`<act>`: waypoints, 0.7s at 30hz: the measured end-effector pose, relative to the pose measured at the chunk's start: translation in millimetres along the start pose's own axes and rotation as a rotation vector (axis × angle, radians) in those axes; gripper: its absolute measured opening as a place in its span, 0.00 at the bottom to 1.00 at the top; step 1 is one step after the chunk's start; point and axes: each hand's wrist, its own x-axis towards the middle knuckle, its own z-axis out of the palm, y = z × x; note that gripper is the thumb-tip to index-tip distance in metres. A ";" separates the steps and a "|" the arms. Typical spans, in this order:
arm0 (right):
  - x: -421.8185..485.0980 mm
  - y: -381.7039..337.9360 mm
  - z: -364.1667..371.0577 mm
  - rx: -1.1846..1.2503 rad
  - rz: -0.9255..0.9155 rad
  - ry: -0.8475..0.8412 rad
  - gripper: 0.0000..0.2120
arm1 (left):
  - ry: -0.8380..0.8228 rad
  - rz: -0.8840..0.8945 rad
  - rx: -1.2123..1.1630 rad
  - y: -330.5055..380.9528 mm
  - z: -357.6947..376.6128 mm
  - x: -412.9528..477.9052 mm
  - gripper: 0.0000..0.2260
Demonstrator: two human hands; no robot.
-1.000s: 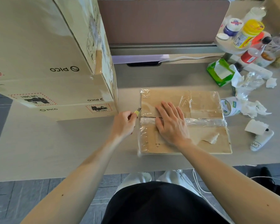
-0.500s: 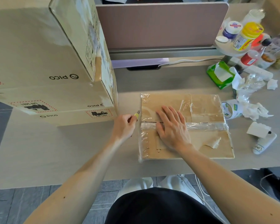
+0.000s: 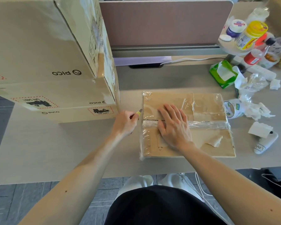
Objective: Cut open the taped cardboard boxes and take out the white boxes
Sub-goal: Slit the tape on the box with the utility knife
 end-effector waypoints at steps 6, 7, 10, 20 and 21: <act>0.4 -1.2 -1.3 -0.014 0.002 -0.012 0.24 | -0.050 0.006 -0.012 -8.0 0.9 -10.2 0.23; 0.4 -1.5 -1.5 -0.013 0.000 -0.012 0.24 | -0.054 0.008 -0.015 -8.9 1.5 -13.2 0.23; 0.9 -1.9 -1.9 -0.013 -0.007 -0.009 0.23 | -0.055 0.036 -0.009 -9.1 2.0 -18.8 0.23; 0.0 -3.4 -3.1 -0.006 -0.012 -0.006 0.22 | 0.015 0.088 0.082 -16.0 -1.8 -31.8 0.22; 0.0 -3.6 -3.3 -0.007 -0.010 -0.003 0.21 | 0.053 0.084 0.087 -17.1 -3.4 -29.7 0.22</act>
